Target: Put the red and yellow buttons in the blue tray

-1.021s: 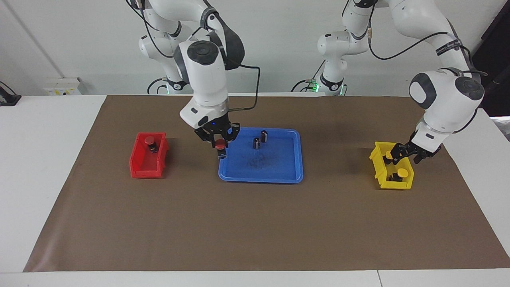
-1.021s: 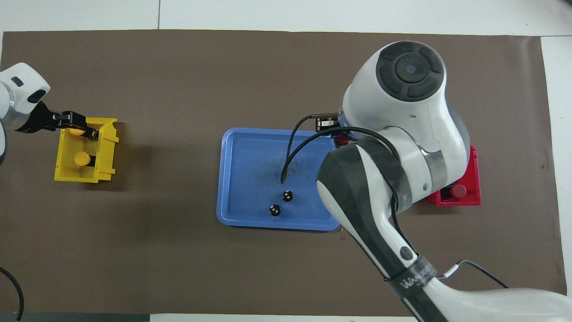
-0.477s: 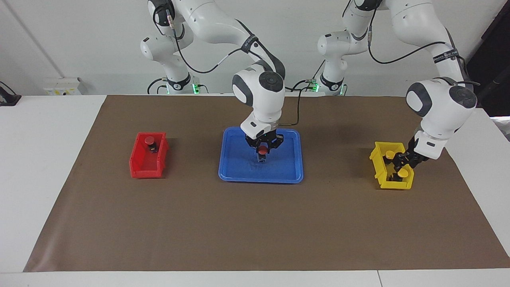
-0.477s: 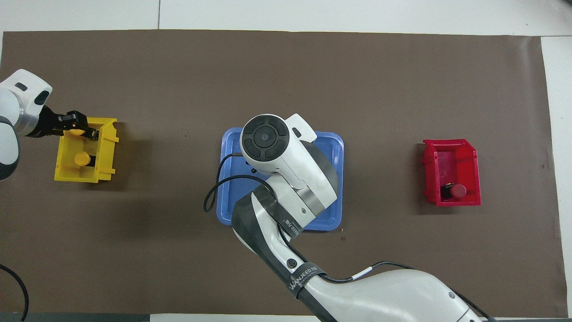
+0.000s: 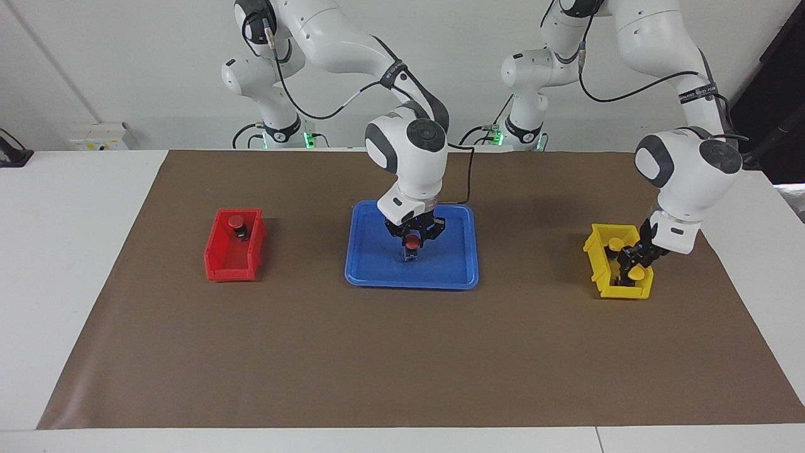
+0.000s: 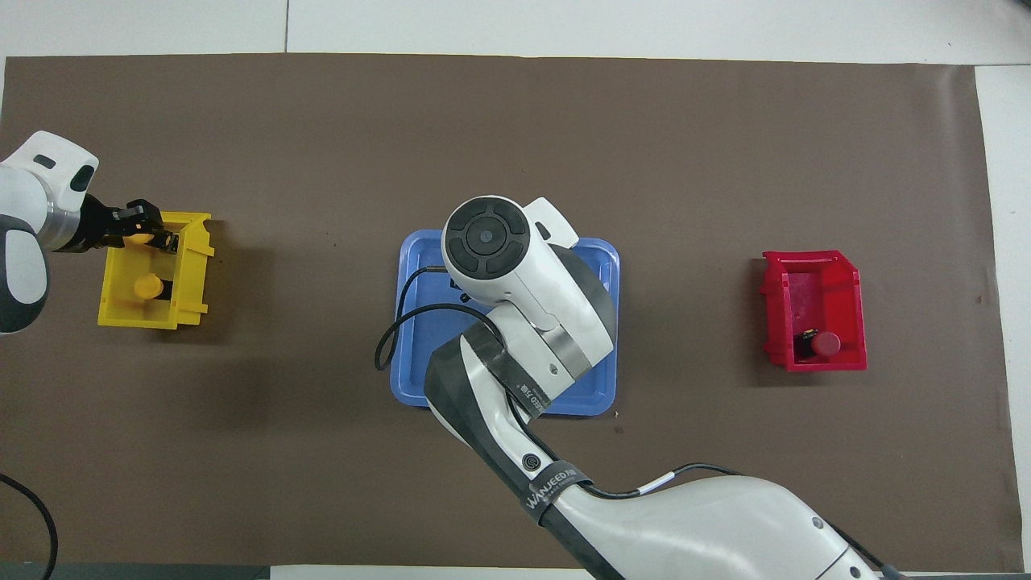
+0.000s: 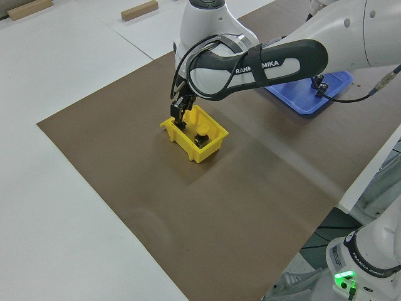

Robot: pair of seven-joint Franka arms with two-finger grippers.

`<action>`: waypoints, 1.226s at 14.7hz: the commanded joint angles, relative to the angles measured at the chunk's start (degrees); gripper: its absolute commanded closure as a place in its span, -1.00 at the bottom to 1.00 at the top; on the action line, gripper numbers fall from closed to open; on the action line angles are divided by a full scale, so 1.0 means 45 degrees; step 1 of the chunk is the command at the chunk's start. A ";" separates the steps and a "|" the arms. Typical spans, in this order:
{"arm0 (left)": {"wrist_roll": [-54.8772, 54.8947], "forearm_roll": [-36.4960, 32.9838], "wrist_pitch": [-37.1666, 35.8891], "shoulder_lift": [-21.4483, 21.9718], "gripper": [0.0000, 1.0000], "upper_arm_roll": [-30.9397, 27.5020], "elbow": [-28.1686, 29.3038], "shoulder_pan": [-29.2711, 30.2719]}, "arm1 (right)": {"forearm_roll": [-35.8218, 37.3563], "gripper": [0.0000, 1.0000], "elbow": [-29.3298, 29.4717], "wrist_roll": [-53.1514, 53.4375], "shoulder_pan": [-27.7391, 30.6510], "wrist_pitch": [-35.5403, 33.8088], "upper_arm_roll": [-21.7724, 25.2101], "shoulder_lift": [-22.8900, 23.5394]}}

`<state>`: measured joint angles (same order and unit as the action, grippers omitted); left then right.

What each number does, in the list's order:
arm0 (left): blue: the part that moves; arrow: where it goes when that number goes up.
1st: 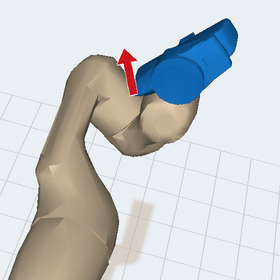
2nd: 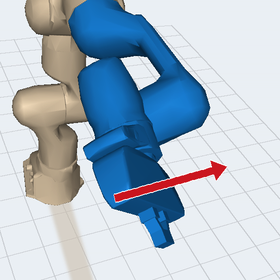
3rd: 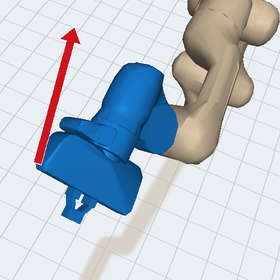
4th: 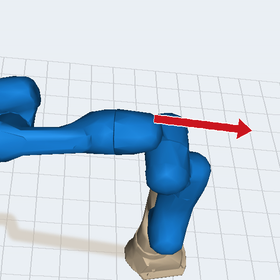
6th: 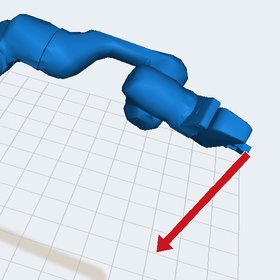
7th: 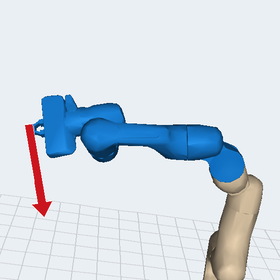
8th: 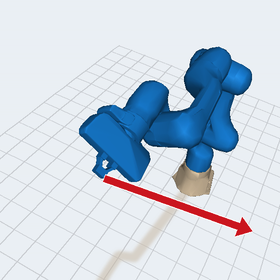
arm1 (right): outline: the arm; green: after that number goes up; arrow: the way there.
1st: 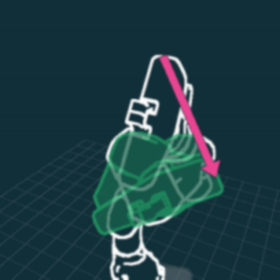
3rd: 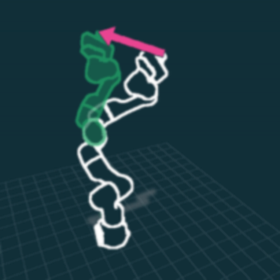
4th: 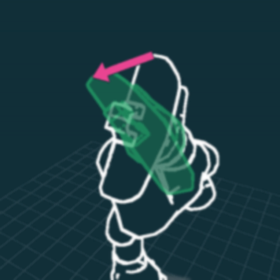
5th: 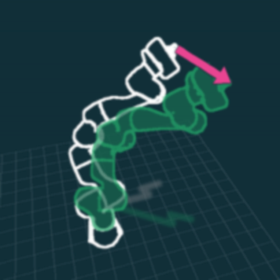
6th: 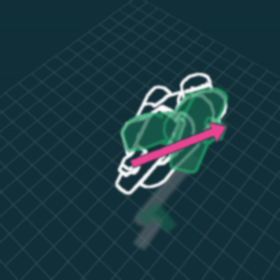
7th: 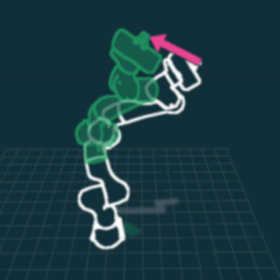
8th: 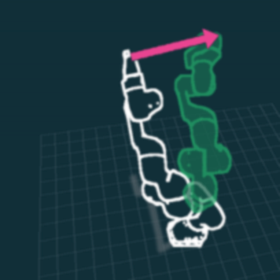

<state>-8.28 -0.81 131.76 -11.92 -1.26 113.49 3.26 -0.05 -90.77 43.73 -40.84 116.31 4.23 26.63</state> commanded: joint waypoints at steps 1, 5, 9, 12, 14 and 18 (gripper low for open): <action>-0.0251 -0.0093 0.0484 -0.0006 -0.23 0.0026 0.0308 0.0056 | -0.0009 0.53 -0.0316 0.0106 0.0151 0.0110 -0.0099 -0.0078; -0.0231 -0.0093 0.0797 -0.0143 -0.20 0.0007 0.0289 0.0056 | -0.0009 -0.02 -0.0765 0.0282 0.0151 0.0773 -0.0099 -0.0175; -0.0173 -0.0093 0.1031 -0.0202 -0.17 0.0007 0.0289 0.0173 | 0.0166 -0.57 -0.0552 0.0243 0.0326 0.0774 0.0076 -0.0272; 0.0022 -0.0093 0.0954 -0.0202 0.46 0.0007 0.0289 0.0173 | 0.0458 -0.69 -0.0569 -0.0979 0.1376 0.0153 0.0077 -0.1439; 0.0682 -0.0093 0.0837 -0.0202 0.97 0.0007 0.0269 0.0348 | 0.0460 -0.76 -0.0843 -0.3359 0.2450 -0.0745 0.0057 -0.2319; 0.0882 -0.0171 -0.2528 -0.0221 0.97 0.0007 -0.2317 -0.0021 | 0.0421 -0.77 -0.3626 -0.6602 0.4929 -0.1999 0.0038 -0.5361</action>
<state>-4.97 -0.81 130.08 -12.90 -1.31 111.09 3.88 1.59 -96.29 20.30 -23.02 106.71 5.38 11.29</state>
